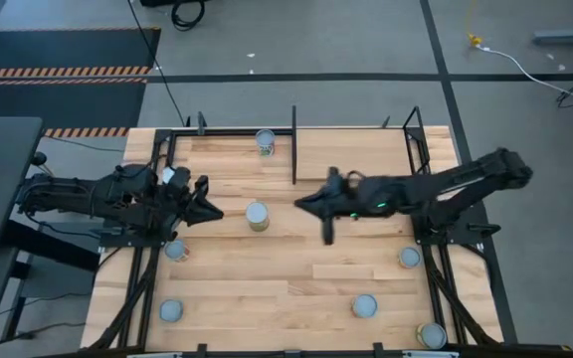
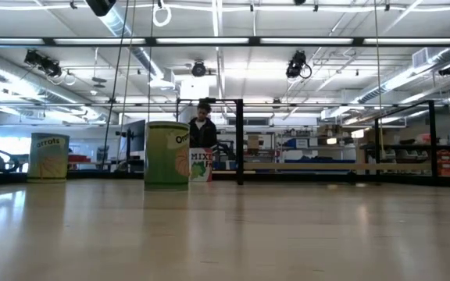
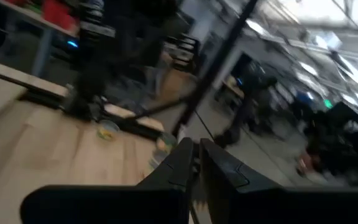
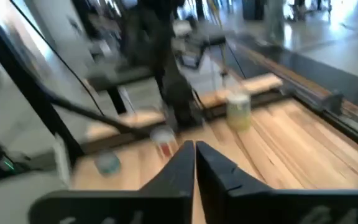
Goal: Pick and place cans onto a shelf
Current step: Put the yellow/green can on the shelf
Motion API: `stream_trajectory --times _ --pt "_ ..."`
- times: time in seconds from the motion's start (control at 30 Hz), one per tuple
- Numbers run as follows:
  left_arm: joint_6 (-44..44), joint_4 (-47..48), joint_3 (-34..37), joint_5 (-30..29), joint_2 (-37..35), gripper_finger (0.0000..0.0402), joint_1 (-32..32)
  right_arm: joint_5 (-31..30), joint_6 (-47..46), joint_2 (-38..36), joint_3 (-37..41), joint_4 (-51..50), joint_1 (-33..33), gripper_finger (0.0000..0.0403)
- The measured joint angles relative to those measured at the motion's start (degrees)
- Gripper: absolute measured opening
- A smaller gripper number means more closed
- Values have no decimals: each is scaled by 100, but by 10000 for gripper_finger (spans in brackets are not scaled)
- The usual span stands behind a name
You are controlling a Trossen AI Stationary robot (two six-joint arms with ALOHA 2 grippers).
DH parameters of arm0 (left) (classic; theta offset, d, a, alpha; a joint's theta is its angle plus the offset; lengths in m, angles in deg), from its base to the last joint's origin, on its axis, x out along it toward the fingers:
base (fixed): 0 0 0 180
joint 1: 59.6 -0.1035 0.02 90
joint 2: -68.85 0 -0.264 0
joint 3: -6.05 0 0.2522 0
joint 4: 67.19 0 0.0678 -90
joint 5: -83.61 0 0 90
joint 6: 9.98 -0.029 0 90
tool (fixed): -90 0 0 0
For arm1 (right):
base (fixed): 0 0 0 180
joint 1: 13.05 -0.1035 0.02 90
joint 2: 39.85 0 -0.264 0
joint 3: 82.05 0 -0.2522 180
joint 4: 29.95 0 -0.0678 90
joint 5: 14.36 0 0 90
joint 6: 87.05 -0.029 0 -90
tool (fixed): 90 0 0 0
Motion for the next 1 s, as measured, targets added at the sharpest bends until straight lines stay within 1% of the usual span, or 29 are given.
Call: stream_trajectory --times 0.1,0.2,0.37,0.43,0.47,0.63,0.77,0.83,0.9,1.0 --pt "-59 178 0 103 -54 36 1 -22 168 664 -638 -645 -21 63" --pt "-220 468 0 87 -151 36 -22 -20 354 1267 -1213 -1232 -20 110" --pt "-355 810 0 -253 -328 36 -156 -18 795 2155 -1982 -1804 115 195" --pt "-339 934 0 -369 -381 36 -229 22 934 2448 -2151 -1832 218 230" --pt "-324 961 0 -399 -390 36 -261 136 997 2573 -2188 -1834 289 248" --pt "-165 1049 0 -497 -406 36 -374 1086 1056 3190 -2315 -1858 694 328" --pt "-105 1049 0 -619 -404 36 -408 1188 1135 3600 -2329 -1665 957 383" --pt "-8 1051 0 -742 -402 36 -407 1242 1259 3768 -2328 -1467 1077 395" --pt "33 1051 0 -798 -402 36 -407 1404 1373 3909 -2330 -1119 1190 393" --pt "196 1049 0 -856 -402 36 -407 1476 1417 4041 -2332 -741 1287 392"
